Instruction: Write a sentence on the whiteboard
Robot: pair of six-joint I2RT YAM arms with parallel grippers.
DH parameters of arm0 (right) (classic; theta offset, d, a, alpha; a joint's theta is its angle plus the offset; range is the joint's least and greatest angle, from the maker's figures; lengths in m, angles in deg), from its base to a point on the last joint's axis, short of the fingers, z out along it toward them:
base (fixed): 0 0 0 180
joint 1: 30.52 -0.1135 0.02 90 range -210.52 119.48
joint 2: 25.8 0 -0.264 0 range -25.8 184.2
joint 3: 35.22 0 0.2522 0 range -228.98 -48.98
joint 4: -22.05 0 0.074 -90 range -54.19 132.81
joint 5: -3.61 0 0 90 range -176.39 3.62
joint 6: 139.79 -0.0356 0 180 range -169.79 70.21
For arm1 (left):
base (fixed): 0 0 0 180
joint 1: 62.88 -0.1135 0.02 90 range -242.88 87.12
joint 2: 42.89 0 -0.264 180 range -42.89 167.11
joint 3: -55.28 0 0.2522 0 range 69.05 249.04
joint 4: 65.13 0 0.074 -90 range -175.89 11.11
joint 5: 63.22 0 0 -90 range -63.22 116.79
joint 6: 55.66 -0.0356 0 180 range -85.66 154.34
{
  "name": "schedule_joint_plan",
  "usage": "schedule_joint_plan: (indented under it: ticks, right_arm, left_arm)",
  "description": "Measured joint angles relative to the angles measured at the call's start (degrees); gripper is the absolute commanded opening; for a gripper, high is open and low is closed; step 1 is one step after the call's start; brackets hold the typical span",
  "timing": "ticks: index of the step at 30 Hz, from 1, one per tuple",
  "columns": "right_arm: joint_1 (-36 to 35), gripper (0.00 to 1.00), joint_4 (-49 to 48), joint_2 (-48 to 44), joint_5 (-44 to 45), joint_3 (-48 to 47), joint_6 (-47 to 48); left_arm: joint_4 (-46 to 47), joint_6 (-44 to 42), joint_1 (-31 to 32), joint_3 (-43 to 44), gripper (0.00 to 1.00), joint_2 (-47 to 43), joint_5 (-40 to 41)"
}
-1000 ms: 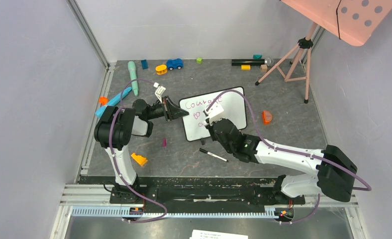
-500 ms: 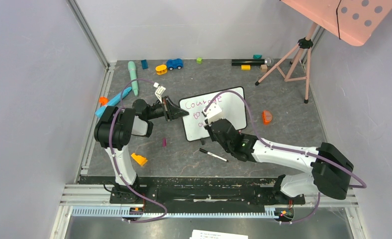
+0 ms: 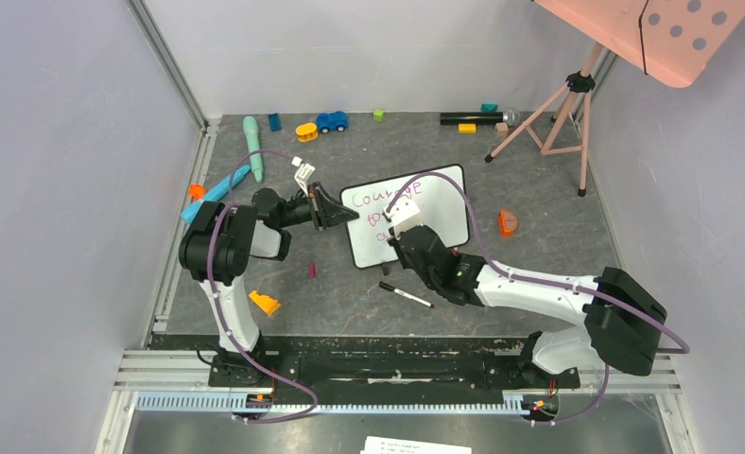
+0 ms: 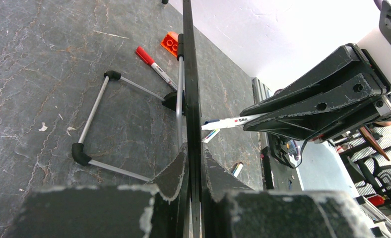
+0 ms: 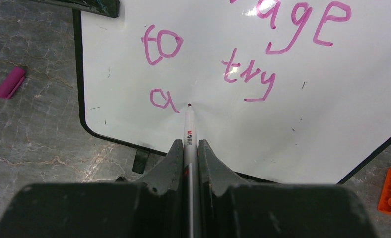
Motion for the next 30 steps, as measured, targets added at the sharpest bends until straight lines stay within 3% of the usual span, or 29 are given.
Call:
schedule_joint_plan:
  ticks: [30]
  right_arm:
    - [0.6,0.0,-0.5,1.8,-0.8,-1.3,1.3]
  left_arm:
    - [0.0,0.0,0.0,0.0,0.02,0.0,0.0]
